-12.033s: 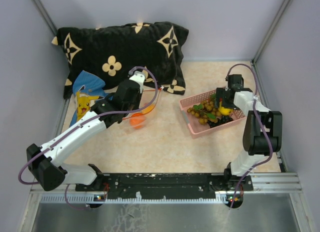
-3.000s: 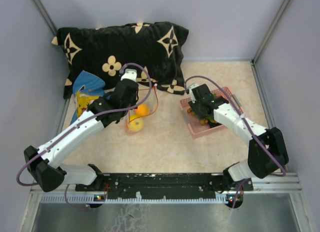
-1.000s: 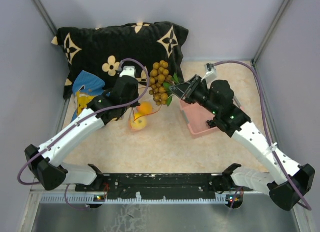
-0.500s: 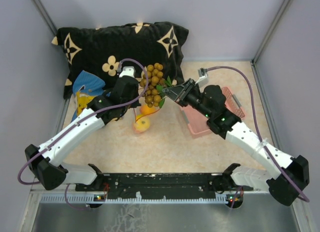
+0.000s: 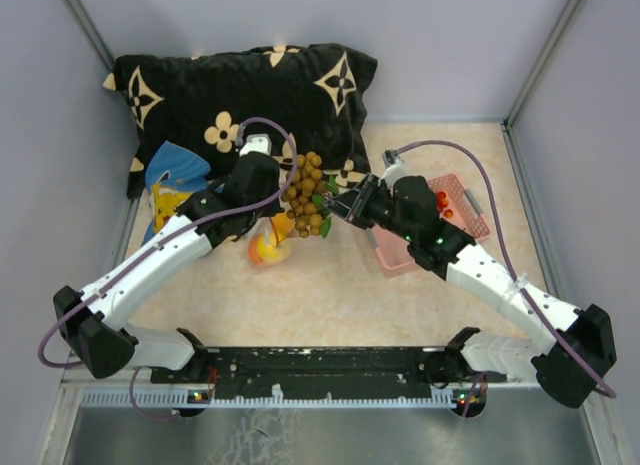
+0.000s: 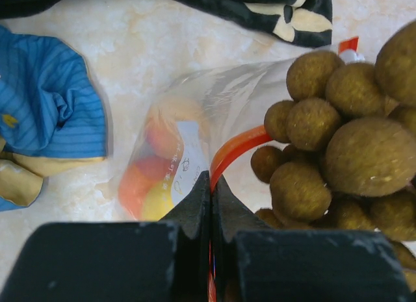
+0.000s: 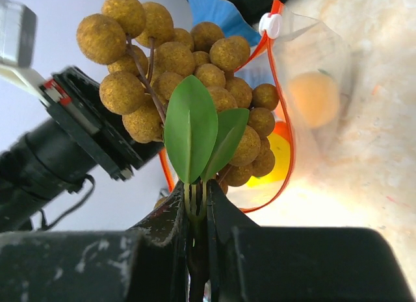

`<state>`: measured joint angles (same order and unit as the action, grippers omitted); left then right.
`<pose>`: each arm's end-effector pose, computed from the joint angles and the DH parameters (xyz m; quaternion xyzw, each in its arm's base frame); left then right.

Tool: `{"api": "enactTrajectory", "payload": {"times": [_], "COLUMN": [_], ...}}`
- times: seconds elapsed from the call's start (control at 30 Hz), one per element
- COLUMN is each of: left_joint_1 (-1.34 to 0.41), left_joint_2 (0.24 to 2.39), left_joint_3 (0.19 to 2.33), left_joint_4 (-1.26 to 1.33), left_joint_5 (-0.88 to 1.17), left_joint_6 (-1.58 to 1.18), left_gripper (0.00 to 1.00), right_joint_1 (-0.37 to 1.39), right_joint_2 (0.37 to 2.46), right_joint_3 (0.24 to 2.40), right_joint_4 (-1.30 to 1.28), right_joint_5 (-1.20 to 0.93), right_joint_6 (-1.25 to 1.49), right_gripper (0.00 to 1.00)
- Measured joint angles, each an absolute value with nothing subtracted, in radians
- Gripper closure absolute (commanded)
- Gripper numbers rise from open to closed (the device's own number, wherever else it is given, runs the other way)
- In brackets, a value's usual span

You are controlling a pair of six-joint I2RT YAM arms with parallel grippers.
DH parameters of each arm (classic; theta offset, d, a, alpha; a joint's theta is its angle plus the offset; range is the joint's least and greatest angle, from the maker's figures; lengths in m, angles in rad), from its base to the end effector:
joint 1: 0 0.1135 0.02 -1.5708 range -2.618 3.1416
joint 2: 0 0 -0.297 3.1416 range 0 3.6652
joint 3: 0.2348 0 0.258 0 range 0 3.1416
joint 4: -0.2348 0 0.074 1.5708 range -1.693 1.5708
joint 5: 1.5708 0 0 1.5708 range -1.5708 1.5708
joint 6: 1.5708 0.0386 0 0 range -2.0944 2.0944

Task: Place the food in the zip-top bag and seal the zipper
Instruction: Place the fake fruit in the zipper food storage bag.

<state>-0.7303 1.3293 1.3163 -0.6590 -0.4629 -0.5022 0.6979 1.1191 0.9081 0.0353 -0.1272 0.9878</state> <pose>0.2243 -0.1777 0.3911 0.0008 0.8823 -0.0758 0.4645 0.1952 0.1701 0.3672 0.0701 0.7627 0.5110 0.3901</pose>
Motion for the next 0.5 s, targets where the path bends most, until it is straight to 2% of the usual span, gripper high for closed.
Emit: {"api": "enactTrajectory", "payload": {"times": [0.5], "left_joint_1": [-0.696], "left_joint_2": [1.353], "left_joint_3": [1.314], "left_joint_4": [-0.659], "left_joint_5": [-0.435], "left_joint_6": [-0.541], "left_gripper": [1.0], "right_joint_1": [0.698], "right_joint_2": [1.092], "right_joint_3": [0.896], "right_joint_4": [-0.025], "right_joint_5": [-0.26], "right_joint_6": [0.793], "right_gripper": [1.0]}}
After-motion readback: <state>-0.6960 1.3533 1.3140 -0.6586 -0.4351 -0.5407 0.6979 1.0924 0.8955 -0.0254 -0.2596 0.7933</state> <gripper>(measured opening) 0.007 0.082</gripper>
